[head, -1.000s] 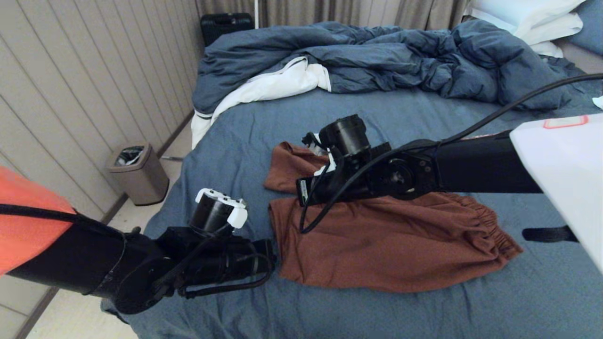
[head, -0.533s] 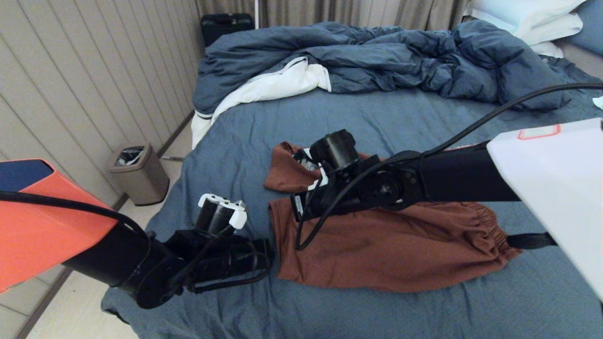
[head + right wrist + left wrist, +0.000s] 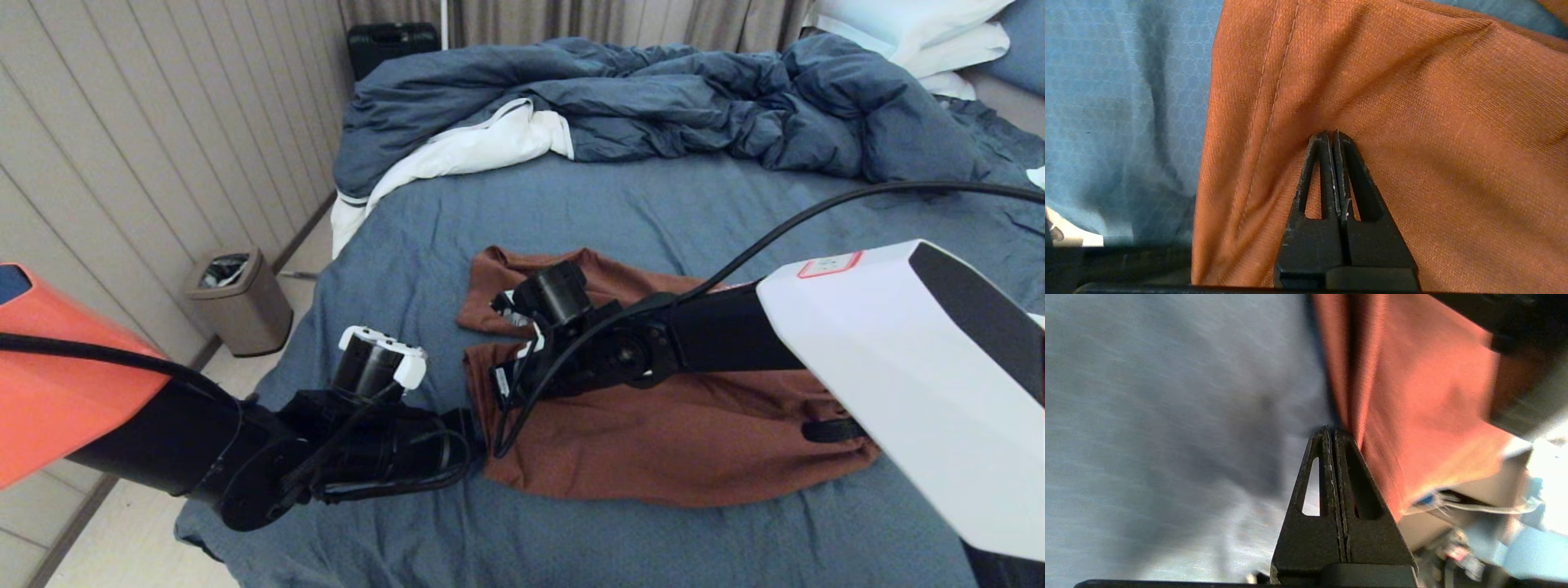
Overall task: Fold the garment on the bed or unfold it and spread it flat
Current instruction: Unford the brown shorts
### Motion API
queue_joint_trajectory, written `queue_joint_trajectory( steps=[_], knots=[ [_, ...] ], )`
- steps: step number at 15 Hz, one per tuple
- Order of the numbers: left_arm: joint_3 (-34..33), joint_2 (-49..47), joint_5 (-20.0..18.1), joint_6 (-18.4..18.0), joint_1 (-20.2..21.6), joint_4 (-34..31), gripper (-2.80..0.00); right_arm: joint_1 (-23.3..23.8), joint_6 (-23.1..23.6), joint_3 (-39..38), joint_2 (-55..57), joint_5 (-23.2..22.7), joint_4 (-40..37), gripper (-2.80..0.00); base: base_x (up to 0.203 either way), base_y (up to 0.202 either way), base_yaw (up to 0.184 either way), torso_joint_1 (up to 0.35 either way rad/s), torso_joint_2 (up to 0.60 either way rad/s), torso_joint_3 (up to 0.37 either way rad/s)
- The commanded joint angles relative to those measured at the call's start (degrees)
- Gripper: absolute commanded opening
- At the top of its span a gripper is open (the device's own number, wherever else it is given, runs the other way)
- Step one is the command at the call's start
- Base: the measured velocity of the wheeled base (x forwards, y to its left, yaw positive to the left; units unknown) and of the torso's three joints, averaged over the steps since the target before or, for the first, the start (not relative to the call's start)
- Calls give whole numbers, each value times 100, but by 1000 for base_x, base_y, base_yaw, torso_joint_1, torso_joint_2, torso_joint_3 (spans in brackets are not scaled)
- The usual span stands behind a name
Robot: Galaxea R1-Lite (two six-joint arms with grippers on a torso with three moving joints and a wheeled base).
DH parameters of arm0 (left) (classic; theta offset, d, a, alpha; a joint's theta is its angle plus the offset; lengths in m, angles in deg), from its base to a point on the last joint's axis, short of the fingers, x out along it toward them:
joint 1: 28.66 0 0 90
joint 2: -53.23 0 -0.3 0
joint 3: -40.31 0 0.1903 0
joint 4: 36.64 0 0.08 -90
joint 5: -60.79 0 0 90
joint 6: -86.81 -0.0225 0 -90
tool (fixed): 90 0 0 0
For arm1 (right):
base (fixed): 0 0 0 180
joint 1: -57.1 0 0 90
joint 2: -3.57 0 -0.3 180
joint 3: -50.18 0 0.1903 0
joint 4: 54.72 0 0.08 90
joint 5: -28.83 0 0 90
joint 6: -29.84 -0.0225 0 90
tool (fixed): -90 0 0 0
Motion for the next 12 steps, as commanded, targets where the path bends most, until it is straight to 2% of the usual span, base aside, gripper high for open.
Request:
queue_joint_trajectory(
  steps=[1,2,8,12],
  knots=[
    [4,29,-246,81,-55,25,-280,-4,-16,60,86,1,-7,-280,0,0,0,0,0,0],
    [0,6,-343,83,-71,33,-280,-4,-16,78,110,-6,-7,-280,0,0,0,0,0,0],
    [135,-315,-354,83,-99,35,-280,-4,-86,148,103,1,11,-280,0,0,0,0,0,0],
    [65,-209,-310,74,-425,17,-280,39,-199,436,242,9,11,-280,0,0,0,0,0,0]
  ],
)
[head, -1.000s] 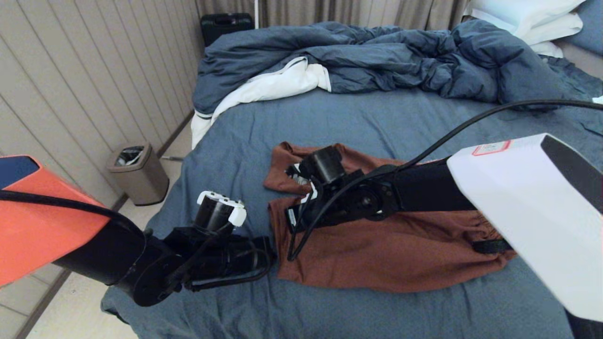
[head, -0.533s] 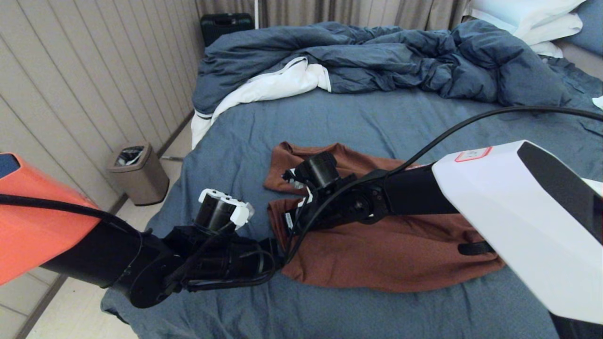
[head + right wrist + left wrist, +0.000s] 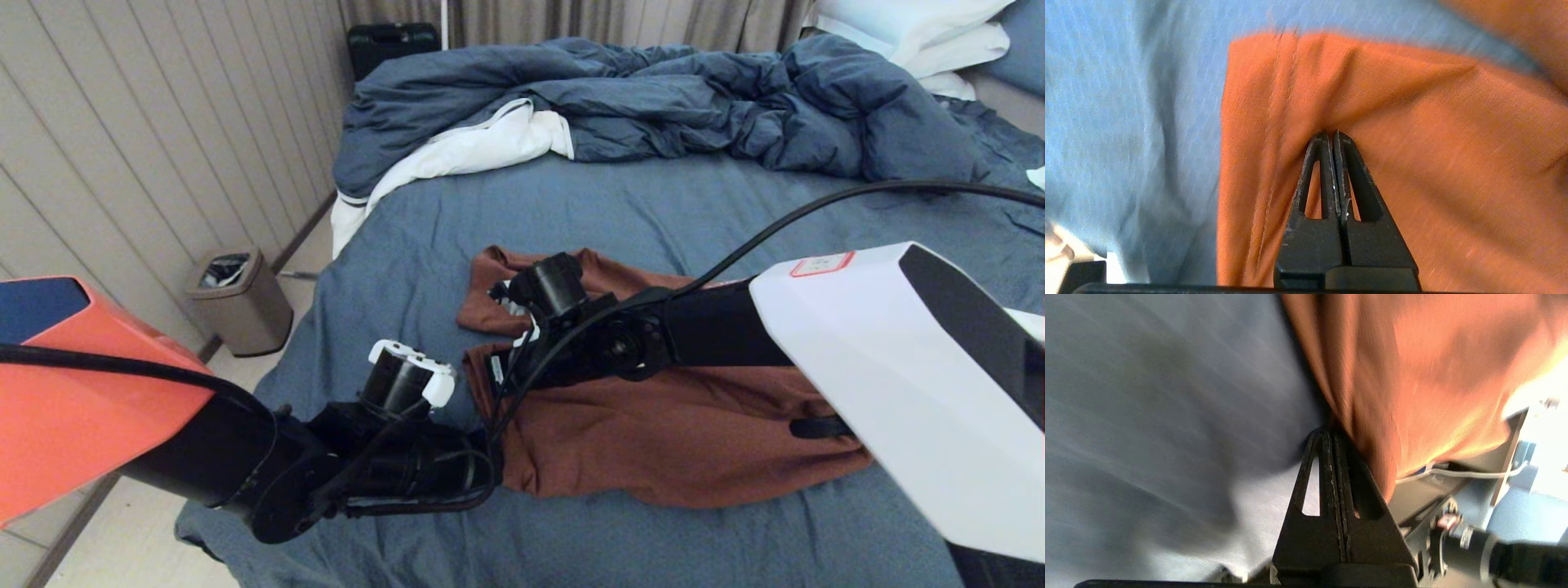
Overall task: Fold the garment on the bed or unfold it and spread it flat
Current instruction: Unford the brown shorts
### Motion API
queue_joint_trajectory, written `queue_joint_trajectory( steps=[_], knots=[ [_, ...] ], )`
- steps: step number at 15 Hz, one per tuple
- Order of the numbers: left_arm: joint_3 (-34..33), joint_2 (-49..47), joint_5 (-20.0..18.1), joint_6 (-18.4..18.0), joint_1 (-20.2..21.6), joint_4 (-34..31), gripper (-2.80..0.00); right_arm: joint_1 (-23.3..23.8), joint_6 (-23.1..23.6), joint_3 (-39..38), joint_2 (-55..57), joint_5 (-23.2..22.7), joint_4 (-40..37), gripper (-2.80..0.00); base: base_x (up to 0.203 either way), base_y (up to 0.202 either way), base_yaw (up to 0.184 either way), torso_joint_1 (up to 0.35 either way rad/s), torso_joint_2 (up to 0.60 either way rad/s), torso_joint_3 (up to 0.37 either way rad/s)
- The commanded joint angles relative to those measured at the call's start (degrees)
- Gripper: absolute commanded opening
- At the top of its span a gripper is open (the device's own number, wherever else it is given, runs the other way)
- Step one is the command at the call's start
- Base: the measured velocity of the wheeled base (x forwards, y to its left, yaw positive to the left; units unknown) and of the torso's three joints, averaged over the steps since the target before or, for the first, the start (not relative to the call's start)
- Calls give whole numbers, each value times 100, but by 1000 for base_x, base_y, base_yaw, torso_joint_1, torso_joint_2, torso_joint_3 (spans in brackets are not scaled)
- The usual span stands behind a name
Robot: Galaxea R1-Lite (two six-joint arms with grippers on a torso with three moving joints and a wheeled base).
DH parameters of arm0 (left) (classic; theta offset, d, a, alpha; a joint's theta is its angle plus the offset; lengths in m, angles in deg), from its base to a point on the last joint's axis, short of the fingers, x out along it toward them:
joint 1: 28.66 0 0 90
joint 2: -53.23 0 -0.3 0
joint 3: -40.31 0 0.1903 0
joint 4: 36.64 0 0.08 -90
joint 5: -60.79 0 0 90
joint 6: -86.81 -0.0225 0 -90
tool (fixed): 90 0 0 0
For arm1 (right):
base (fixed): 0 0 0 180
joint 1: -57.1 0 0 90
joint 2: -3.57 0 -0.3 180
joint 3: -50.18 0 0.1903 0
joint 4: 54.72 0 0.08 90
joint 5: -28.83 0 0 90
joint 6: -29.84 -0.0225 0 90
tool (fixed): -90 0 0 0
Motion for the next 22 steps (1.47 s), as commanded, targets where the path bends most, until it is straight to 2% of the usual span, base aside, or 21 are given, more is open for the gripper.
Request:
queue_joint_trajectory(
  steps=[1,3,5,7,9,10,13,15,19,22],
  knots=[
    [-63,136,-9,0,-120,19,-280,13,-16,198,205,2,-9,-280,0,0,0,0,0,0],
    [-213,418,-46,-41,-292,18,-280,1,-78,707,462,67,-38,-280,0,0,0,0,0,0],
    [-295,577,-118,-47,-431,8,-280,26,-140,739,441,112,-38,-280,0,0,0,0,0,0],
    [-348,861,-436,-48,-464,-166,-280,31,-157,753,441,121,-38,-280,0,0,0,0,0,0],
    [-370,1246,-941,-49,-467,-466,-280,31,-164,761,439,179,-29,-280,0,0,0,0,0,0],
    [-386,1302,-1043,-56,-468,-527,-280,35,-175,759,412,241,-20,-280,0,0,0,0,0,0],
    [-350,1223,-952,-57,-406,-504,-280,40,-175,628,37,252,-24,-280,0,0,0,0,0,0],
    [-316,1143,-807,-83,-208,-498,-280,34,-171,448,-354,252,-21,-280,0,0,0,0,0,0],
    [-301,1171,-774,-217,229,-505,-280,96,-100,41,-1342,255,-5,-280,0,0,0,0,0,0],
    [-292,1195,-756,-364,709,-495,-280,717,94,47,-1607,250,-34,-280,0,0,0,0,0,0]
  ],
)
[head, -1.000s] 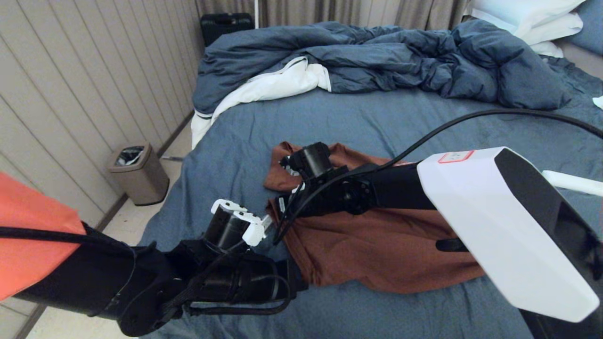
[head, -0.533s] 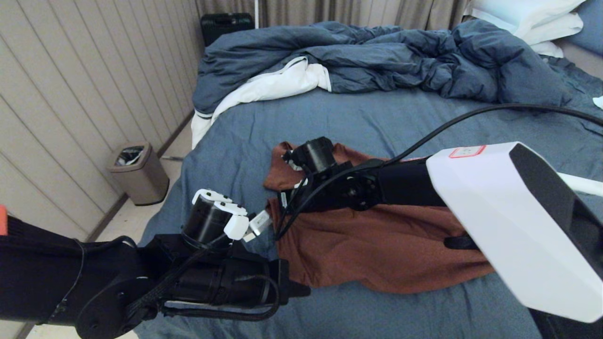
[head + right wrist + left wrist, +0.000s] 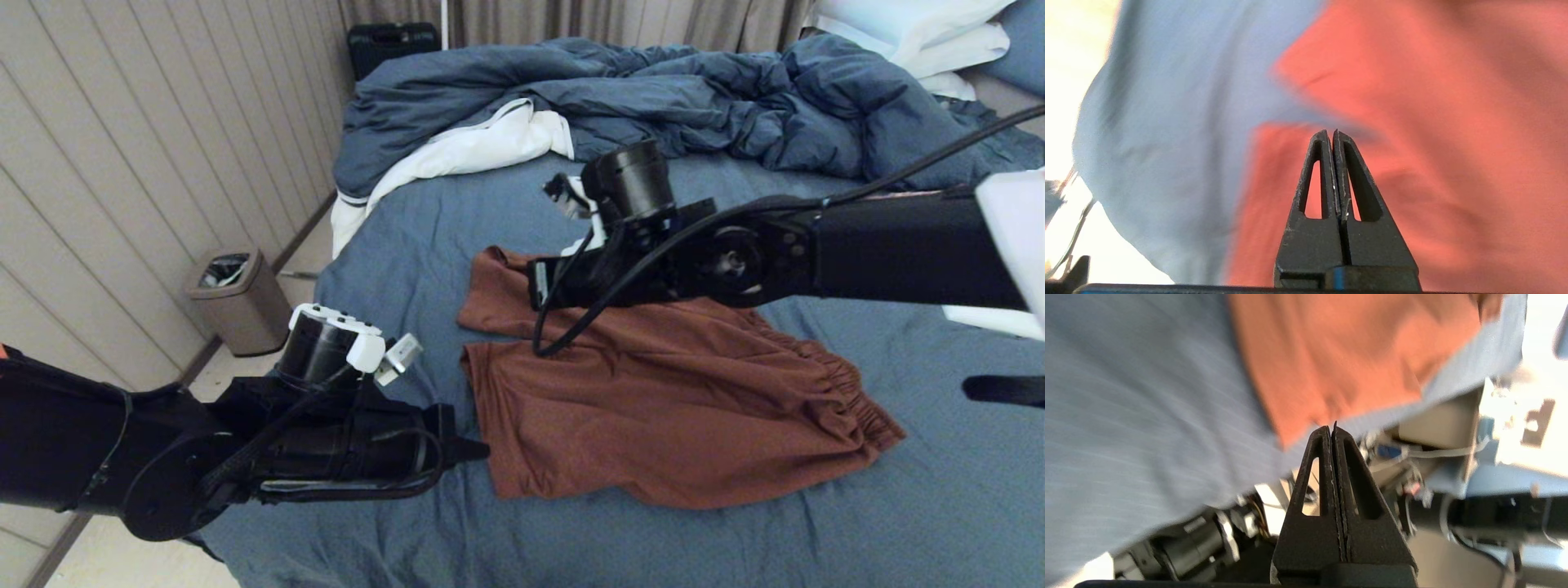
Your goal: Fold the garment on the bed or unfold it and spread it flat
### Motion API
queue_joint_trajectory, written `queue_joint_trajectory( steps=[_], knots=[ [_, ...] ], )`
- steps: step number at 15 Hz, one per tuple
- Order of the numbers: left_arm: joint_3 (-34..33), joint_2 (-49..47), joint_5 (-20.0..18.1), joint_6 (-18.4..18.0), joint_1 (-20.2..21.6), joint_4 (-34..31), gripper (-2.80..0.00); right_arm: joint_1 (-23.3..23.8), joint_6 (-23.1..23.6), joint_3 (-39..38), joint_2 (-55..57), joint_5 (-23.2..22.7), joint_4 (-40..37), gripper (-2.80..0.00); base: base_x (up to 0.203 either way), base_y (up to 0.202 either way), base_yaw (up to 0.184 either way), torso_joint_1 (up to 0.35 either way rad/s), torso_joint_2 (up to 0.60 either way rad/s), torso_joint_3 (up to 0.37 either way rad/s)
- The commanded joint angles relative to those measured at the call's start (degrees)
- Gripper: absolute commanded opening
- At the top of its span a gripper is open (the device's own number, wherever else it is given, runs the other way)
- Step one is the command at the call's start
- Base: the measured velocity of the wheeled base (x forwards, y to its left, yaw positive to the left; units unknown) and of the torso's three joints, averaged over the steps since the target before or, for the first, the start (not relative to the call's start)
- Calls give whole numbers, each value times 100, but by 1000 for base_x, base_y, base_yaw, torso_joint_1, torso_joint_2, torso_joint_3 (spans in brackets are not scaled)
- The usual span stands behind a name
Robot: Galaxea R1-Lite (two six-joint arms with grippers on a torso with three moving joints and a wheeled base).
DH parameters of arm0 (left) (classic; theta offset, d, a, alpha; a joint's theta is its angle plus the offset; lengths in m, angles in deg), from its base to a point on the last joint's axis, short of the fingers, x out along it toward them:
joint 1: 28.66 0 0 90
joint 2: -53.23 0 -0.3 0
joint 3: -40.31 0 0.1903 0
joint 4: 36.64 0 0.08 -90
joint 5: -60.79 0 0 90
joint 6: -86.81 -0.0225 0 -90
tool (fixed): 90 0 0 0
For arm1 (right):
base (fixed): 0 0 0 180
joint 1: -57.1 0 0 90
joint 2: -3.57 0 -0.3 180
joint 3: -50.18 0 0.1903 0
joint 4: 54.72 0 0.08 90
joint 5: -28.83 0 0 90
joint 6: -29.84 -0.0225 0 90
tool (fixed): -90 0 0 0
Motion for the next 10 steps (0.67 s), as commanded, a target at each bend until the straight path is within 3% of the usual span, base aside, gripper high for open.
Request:
queue_joint_trajectory(
  steps=[1,4,10],
  knots=[
    [13,14,97,-107,435,25,-280,541,167,88,-277,-7,-36,-280,0,0,0,0,0,0],
    [46,37,1000,-564,899,36,-280,908,312,334,-280,0,-427,-280,0,0,0,0,0,0],
    [7,1559,1118,-1075,1601,-354,-280,1395,474,-546,-1178,-32,-482,-280,0,0,0,0,0,0]
  ],
)
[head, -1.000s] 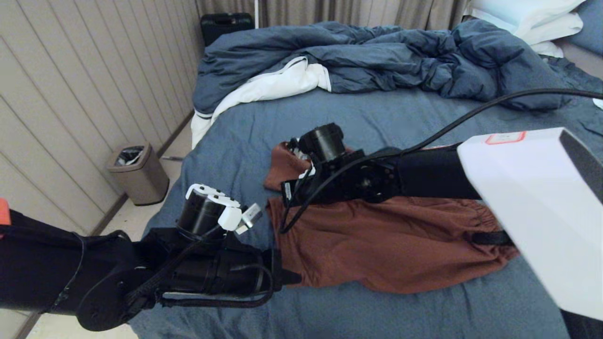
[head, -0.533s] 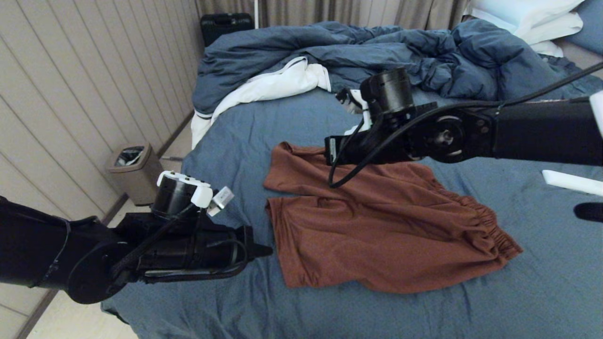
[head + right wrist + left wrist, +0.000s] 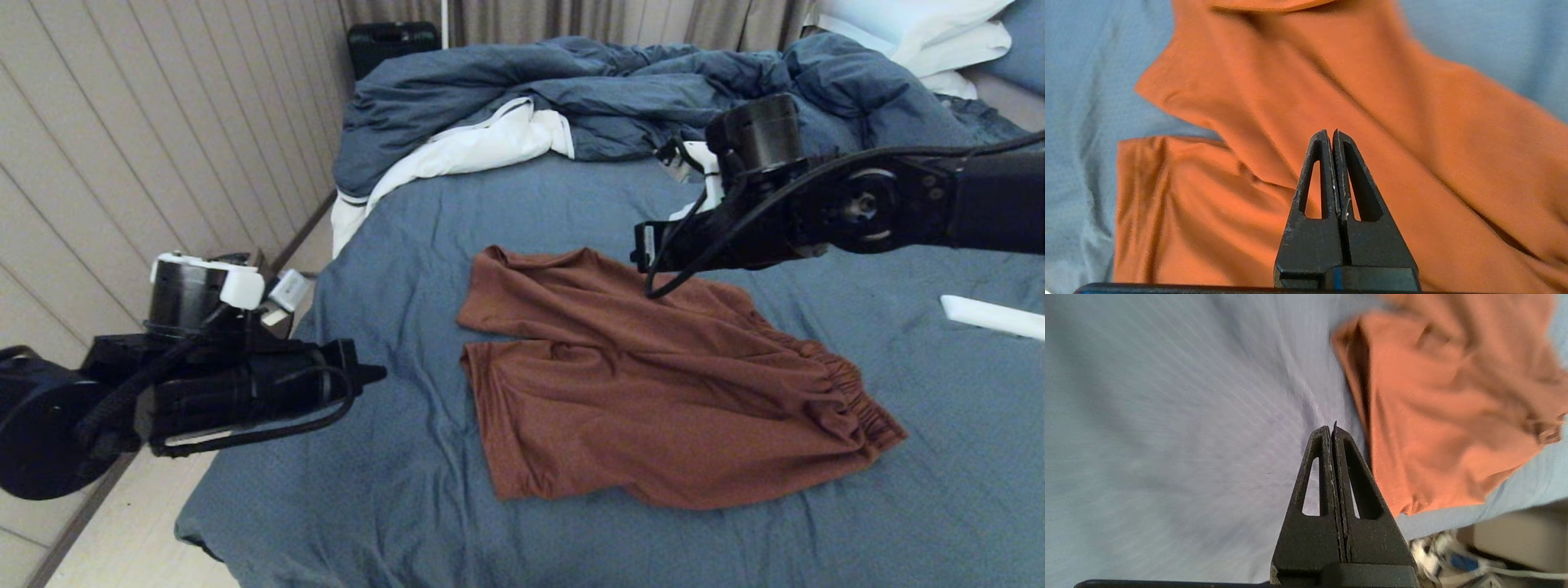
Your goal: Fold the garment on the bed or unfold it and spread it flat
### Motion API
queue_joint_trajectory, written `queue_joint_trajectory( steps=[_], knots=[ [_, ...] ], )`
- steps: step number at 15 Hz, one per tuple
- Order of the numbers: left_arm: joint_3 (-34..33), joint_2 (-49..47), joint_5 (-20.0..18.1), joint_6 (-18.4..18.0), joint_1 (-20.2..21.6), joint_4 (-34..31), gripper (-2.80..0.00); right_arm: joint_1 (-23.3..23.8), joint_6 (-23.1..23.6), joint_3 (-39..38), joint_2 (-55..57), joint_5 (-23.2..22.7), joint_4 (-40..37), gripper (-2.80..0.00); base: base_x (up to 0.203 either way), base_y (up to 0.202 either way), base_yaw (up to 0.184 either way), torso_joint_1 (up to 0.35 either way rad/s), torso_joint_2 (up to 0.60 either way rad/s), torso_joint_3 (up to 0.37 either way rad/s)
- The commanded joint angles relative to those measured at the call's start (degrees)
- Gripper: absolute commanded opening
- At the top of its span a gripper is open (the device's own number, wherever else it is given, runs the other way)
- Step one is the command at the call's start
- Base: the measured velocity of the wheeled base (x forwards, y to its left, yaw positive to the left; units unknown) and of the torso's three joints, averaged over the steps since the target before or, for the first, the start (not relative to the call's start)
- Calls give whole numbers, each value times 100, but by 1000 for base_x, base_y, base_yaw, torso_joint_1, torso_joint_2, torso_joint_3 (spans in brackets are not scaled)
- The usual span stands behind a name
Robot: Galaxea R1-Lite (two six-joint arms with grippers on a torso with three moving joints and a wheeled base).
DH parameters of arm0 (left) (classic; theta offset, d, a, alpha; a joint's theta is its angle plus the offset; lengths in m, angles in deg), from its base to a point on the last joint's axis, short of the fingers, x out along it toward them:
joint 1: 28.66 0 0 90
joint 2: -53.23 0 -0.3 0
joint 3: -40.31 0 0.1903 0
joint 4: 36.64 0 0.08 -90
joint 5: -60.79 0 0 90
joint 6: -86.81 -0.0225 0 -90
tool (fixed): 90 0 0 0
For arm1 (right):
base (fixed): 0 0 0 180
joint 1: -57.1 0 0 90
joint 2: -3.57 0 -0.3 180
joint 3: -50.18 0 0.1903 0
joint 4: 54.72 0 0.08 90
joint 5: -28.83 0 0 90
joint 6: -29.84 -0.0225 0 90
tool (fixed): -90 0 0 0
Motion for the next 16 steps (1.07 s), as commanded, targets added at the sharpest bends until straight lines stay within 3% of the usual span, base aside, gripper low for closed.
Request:
queue_joint_trajectory(
  steps=[1,4,9,11,13,16],
  knots=[
    [-7,1059,29,-197,321,-246,-280,181,-14,-454,-838,-6,-29,-280,0,0,0,0,0,0],
    [-26,2449,193,-629,798,-1050,-280,321,-45,-1586,-2273,12,-193,-280,0,0,0,0,0,0],
    [-532,5256,410,-1016,1297,-2814,-280,853,-32,-4535,-5895,112,-351,-280,0,0,0,0,0,0],
    [-1005,6163,711,-1084,1367,-3255,-280,1199,-11,-5140,-7262,175,-773,-280,0,0,0,0,0,0],
    [-1494,6891,1247,-1190,1404,-3709,-280,1400,4,-5620,-8415,203,-1358,-280,0,0,0,0,0,0],
    [-1964,7674,1709,-1402,1426,-4059,-280,1356,-27,-6666,-9370,259,-1791,-280,0,0,0,0,0,0]
  ],
)
